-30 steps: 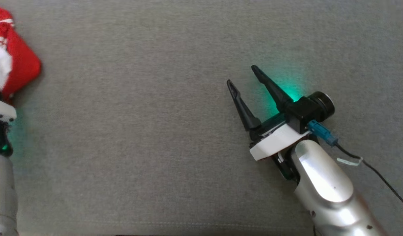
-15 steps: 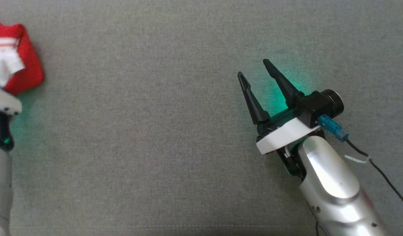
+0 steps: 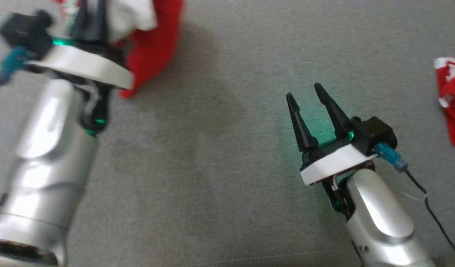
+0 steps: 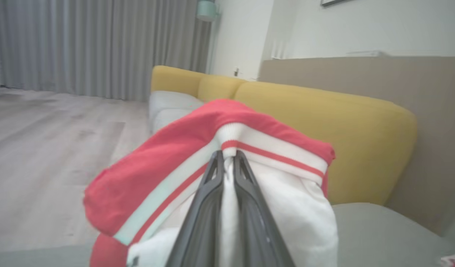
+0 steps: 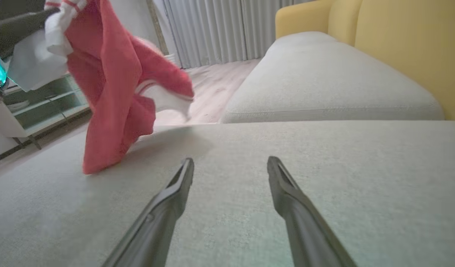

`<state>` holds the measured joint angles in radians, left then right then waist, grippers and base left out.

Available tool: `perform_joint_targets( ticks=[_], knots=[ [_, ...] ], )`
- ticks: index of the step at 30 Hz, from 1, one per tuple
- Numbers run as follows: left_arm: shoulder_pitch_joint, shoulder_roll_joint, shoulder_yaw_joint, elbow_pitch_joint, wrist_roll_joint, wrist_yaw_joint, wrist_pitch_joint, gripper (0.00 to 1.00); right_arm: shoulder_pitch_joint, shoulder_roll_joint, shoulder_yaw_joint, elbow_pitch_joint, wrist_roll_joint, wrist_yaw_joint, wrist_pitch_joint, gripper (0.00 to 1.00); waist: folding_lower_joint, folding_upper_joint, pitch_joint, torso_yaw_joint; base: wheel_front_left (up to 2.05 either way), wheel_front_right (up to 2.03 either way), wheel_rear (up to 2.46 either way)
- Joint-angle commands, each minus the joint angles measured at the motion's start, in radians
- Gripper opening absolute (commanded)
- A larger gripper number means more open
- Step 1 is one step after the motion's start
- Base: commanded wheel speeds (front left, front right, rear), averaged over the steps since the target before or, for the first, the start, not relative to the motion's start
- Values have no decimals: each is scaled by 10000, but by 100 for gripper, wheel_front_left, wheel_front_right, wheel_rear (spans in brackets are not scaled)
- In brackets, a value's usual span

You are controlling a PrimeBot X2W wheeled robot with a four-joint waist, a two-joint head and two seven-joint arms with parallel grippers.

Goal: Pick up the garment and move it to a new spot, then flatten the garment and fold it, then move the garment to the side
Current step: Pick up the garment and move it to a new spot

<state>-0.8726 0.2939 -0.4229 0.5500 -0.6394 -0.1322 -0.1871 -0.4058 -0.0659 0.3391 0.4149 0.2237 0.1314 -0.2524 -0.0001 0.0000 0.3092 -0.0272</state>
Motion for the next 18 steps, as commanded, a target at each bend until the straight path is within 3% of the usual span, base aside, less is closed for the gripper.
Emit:
perform_joint_targets(
  ticks=[1, 10, 11, 12, 13, 18],
  knots=[
    [-178, 48, 4, -414, -150, 16, -144, 0, 269, 156, 69, -300, 143, -7, -93, 100, 1, 0, -283, -354, 0, 0, 0],
    [1231, -1573, -1602, 158, -866, 16, -561, 0, 609, 156, -163, -296, 406, -7, -93, 100, 1, 0, -677, -821, 0, 0, 0],
    [1418, -1632, -1648, 363, -812, 20, -612, 13, 639, 156, -191, -283, 410, -7, -93, 100, 1, 0, -714, -807, 0, 0, 0],
    [1586, -1680, -1681, 570, -705, 50, -657, 69, 666, 156, -216, -272, 412, -7, -93, 100, 1, 0, -730, -792, 0, 0, 0],
    [1761, -1732, -1672, 773, -636, 86, -689, 100, 689, 156, -247, -261, 411, -7, -93, 100, 1, 0, -744, -763, 0, 0, 0],
    [2376, -1829, -1064, 999, -383, 277, -739, 100, 723, 156, -460, -241, 384, -7, -93, 100, 1, 0, -768, -516, 0, 0, 0]
  ],
)
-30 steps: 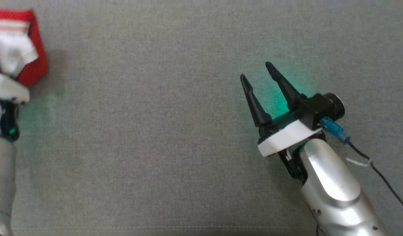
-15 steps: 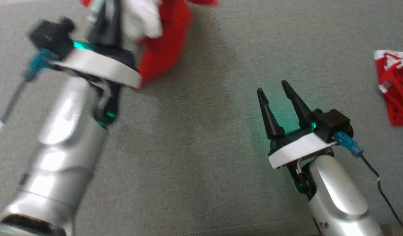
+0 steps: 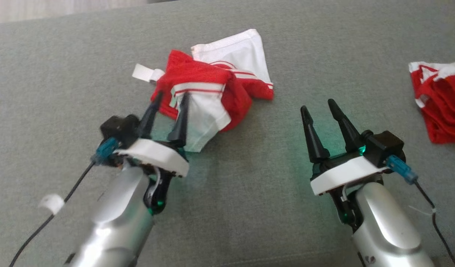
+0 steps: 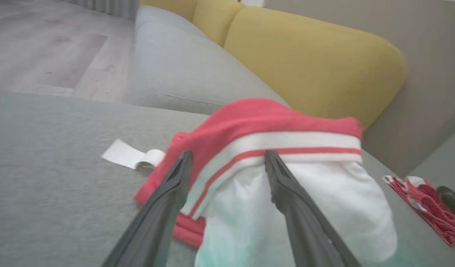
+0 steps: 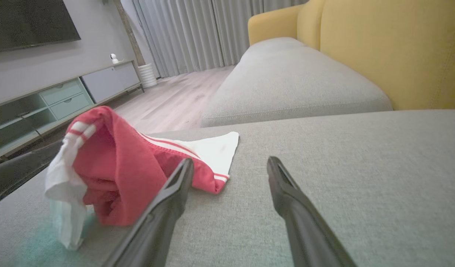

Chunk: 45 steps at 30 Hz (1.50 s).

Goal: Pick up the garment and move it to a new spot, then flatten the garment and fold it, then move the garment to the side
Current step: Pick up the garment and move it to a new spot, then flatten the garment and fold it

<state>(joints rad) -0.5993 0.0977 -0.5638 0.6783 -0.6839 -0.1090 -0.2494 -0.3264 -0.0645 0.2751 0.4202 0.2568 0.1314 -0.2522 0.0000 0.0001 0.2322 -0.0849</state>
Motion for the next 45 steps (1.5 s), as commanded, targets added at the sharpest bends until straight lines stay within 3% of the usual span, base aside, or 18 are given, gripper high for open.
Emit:
perform_joint_targets(
  ticks=[1, 8, 19, 24, 30, 45],
  knots=[
    [-205, 162, 585, -418, 265, 97, -118, 100, -76, 143, 135, -297, 38, -7, -95, 100, 0, -1, 5, 150, 0, 0, 0],
    [1386, 329, 2257, -1459, 1844, 181, -122, 100, -88, 143, 98, -209, 5, -7, -95, 100, 0, -1, -129, 632, 0, 0, 0],
    [3960, -265, 4933, -2864, 3646, 369, -123, 100, 324, 143, -157, 18, -93, -7, -95, 100, 0, -1, -811, 1086, 0, 0, 0],
    [4862, -424, 5699, -3353, 4360, 403, -123, 100, 698, 143, -343, 178, -156, -7, -95, 100, 0, -1, -1246, 1090, 0, 0, 0],
    [5568, -468, 6052, -3493, 4655, 282, -123, 100, 1174, 143, -350, 361, -149, -7, -95, 100, 0, -1, -1653, 1050, 0, 0, 0],
    [5515, -473, 5480, -3595, 4356, 404, -124, 100, 1183, 143, -71, 369, -226, -7, -95, 100, 0, -1, -1501, 1175, 0, 0, 0]
  ],
)
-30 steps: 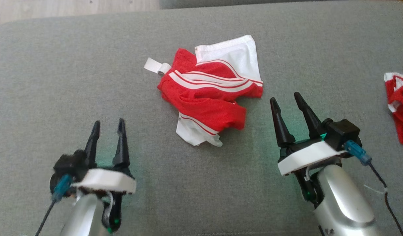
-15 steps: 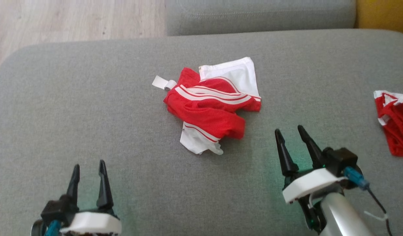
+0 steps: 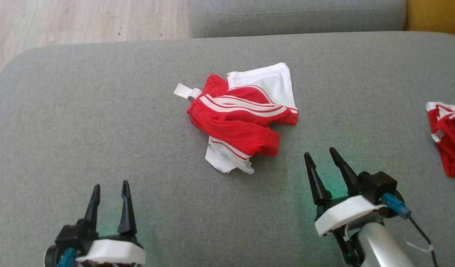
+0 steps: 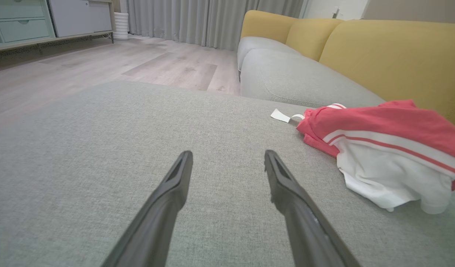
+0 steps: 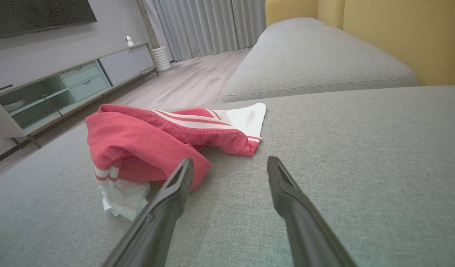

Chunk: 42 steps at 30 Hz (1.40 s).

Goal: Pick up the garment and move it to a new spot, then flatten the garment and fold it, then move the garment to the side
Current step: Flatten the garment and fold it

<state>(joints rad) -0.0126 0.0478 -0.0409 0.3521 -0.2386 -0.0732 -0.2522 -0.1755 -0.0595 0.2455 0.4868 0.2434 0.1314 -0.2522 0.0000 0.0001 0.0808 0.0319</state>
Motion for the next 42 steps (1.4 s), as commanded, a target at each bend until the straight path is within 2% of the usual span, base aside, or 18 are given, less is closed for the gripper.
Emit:
perform_joint_targets(
  ticks=[1, 8, 16, 23, 31, 32, 33, 37, 42],
  knots=[
    [-367, 25, 197, -338, -132, 42, -95, 100, -329, 93, 243, -297, -90, -7, -95, 100, 0, -1, 24, 16, 0, 0, 0],
    [-823, 25, -1143, 95, -619, -367, -95, 100, -410, 93, 313, -280, -153, -7, -95, 100, 0, -1, 244, -126, 0, 0, 0],
    [-2481, 24, -3203, 1341, -1549, -528, -95, 100, -769, 93, 325, -235, -313, -7, -95, 100, 0, -1, 916, -980, 0, 0, 0],
    [-3455, 24, -3663, 2959, -1603, -72, -95, 100, -921, 93, 271, -285, -329, -7, -95, 100, 0, -1, 1350, -1793, 0, 0, 0],
    [-3815, 24, -3745, 3913, -1441, 238, -95, 100, -995, 93, 27, -410, -326, -7, -95, 100, 0, -1, 1648, -1890, 0, 0, 0],
    [-3850, 24, -3765, 3986, -1388, 291, -95, 48, -997, 93, 21, -419, -313, -7, -95, 100, 0, -1, 1651, -1847, 0, 0, 0],
    [-3884, 24, -3784, 4009, -1327, 320, -95, 0, -1002, 93, 34, -419, -298, -7, -95, 100, 0, -1, 1641, -1808, 0, 0, 0],
    [-3850, 24, -3652, 3795, -1311, 351, -95, 0, -988, 93, 80, -391, -181, -7, -95, 100, 0, -1, 1393, -1587, 0, 0, 0],
    [-3892, 132, -2486, 2164, -940, 509, -95, 0, -802, 93, -2, -331, -30, -7, -95, 100, 0, -1, 811, -1139, 0, 0, 0]
  ],
)
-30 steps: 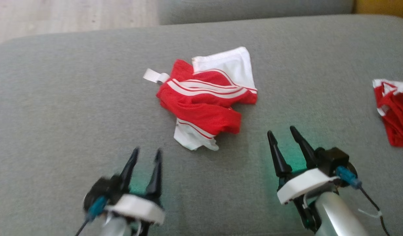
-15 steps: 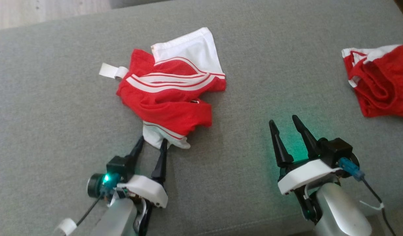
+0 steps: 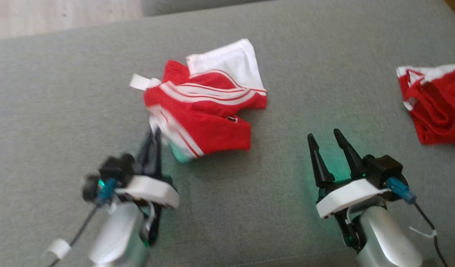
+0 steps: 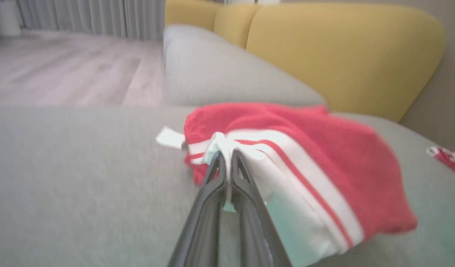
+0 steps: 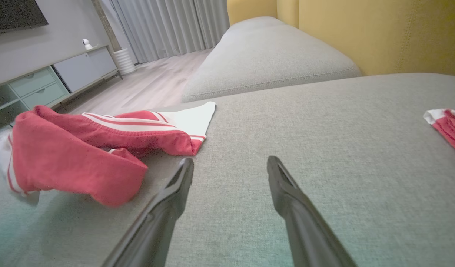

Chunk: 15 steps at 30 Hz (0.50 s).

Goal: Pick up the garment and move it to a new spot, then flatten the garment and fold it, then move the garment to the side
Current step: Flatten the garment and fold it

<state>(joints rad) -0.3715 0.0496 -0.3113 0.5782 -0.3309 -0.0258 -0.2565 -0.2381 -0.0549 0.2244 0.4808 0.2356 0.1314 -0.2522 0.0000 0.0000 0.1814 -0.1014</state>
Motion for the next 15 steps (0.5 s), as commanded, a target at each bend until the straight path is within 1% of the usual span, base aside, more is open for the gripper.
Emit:
perform_joint_targets(
  ticks=[1, 2, 5, 9, 12, 15],
  knots=[
    [-392, 212, 423, -526, 184, 3, -53, 0, -126, 47, 163, -264, 75, -7, -95, 100, 0, 0, -342, 315, 0, 0, 0],
    [-521, 372, 575, -924, 405, -75, -53, 0, -80, 47, 142, -267, 103, -7, -95, 100, 0, 0, -453, 405, 0, 0, 0],
    [-1289, 1185, 840, -1782, 1090, -399, -53, 0, 4, 47, 163, -280, 233, -7, -95, 100, 0, 0, -749, 613, 0, 0, 0],
    [-2813, 2063, 878, -2319, 1532, -742, -53, 0, 183, 47, 152, -304, 443, -7, -95, 100, 0, 0, -1046, 841, 0, 0, 0],
    [-3922, 2453, 799, -2292, 1586, -868, 71, 0, 308, 47, 208, -283, 568, -7, -95, 100, 0, 0, -1204, 911, 0, 0, 0],
    [-4764, 2640, 607, -2279, 1577, -939, 416, 0, 366, 47, 245, -280, 685, -7, -95, 100, 0, 0, -1321, 906, 0, 0, 0]
  ],
)
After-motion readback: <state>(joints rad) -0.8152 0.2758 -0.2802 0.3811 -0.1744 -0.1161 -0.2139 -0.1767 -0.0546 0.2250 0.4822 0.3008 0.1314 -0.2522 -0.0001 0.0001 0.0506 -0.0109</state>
